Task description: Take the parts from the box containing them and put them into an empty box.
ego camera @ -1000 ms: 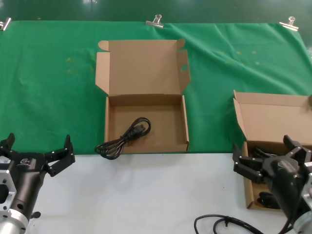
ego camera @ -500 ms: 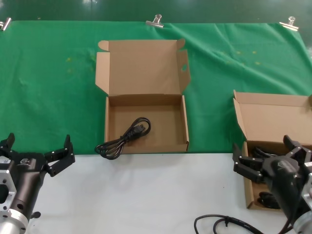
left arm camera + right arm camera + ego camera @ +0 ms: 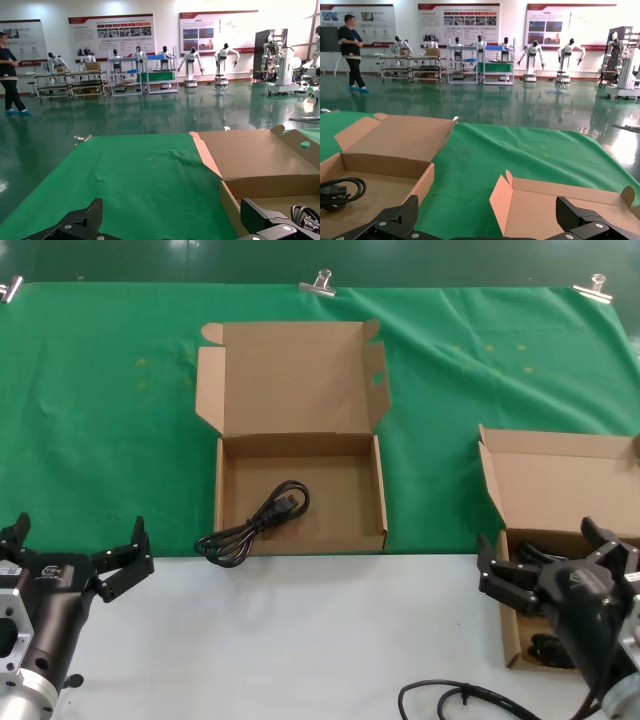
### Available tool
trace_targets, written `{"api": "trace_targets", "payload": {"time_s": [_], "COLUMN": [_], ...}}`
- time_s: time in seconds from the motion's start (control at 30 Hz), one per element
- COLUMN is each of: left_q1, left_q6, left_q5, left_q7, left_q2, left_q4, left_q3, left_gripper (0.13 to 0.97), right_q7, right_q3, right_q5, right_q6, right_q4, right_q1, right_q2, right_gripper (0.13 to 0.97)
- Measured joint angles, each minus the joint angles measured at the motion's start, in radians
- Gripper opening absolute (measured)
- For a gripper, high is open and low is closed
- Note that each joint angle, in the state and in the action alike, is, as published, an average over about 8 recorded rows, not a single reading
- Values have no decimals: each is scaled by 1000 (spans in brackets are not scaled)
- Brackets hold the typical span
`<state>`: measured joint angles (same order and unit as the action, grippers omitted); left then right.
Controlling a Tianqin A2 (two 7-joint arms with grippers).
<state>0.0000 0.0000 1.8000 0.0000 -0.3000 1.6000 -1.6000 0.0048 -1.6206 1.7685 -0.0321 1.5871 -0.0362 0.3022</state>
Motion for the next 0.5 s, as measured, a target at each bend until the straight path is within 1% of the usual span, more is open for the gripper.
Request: {"api": "trace_targets", "payload": {"time_s": [0.5], "left_q1": [0], "left_q6": [0], "left_q5": [0], "left_q7": [0], "left_q2": [0], "left_q4": [0], "left_q3": [0], "left_gripper": [966], "right_q7": [0], "right_q3": [0], "right_q5": [0], "right_q6": [0], "right_q4": [0], "right_q1": [0], "right_q2": [0], "right_gripper": [966]}}
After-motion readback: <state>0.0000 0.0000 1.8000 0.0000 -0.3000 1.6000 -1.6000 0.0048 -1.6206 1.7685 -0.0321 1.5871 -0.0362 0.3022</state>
